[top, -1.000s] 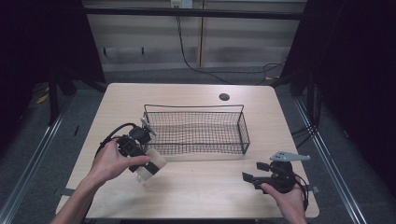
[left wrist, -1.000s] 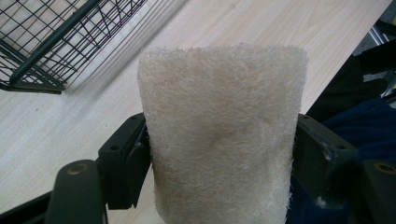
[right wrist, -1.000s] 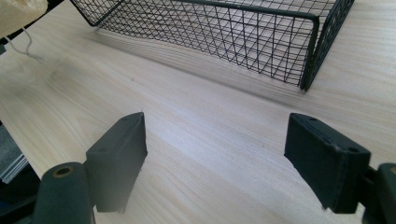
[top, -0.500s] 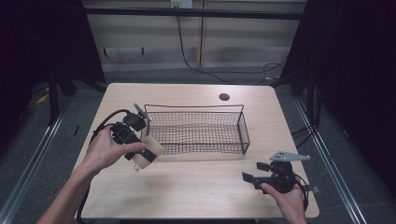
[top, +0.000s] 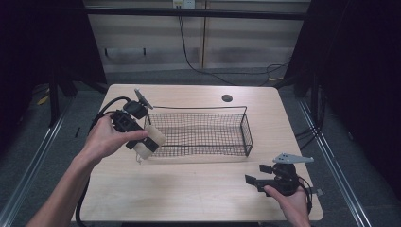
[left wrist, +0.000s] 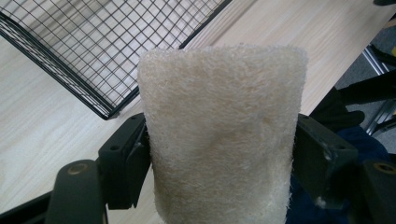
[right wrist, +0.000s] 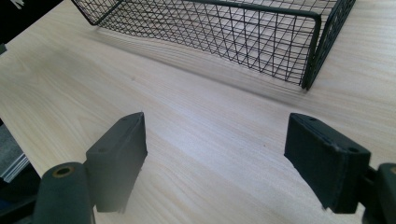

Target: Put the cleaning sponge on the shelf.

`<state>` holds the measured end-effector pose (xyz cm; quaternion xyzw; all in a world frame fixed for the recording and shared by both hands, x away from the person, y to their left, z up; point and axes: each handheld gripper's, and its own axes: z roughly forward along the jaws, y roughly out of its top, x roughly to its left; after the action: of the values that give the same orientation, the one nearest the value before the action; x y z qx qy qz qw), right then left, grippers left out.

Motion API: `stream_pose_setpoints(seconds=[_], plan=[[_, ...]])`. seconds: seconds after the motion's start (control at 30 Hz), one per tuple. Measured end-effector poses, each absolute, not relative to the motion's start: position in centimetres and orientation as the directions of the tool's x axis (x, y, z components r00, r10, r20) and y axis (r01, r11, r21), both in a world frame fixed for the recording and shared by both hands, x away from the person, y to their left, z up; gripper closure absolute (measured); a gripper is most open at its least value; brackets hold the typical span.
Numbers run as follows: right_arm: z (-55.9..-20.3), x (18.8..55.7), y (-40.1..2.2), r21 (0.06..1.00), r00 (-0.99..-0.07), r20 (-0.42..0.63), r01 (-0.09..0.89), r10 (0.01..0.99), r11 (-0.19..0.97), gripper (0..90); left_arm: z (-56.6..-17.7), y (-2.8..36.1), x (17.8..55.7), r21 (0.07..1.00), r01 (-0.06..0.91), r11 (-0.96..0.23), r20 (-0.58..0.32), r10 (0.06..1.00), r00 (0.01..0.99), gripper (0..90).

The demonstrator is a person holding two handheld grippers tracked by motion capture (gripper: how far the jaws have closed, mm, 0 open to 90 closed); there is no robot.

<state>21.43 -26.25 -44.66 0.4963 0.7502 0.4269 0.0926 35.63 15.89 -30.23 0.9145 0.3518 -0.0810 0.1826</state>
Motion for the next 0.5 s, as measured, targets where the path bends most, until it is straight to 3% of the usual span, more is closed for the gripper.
stream_pose_setpoints(seconds=[0.5], plan=[[-44.7, 21.4, -26.3, 0.734, -0.491, 0.29, 0.665, 0.822, 0.138, 20.7, -26.7, 15.6, 37.2, 0.303, 0.695, -0.652, -0.251, 0.649, 0.718, 27.3]])
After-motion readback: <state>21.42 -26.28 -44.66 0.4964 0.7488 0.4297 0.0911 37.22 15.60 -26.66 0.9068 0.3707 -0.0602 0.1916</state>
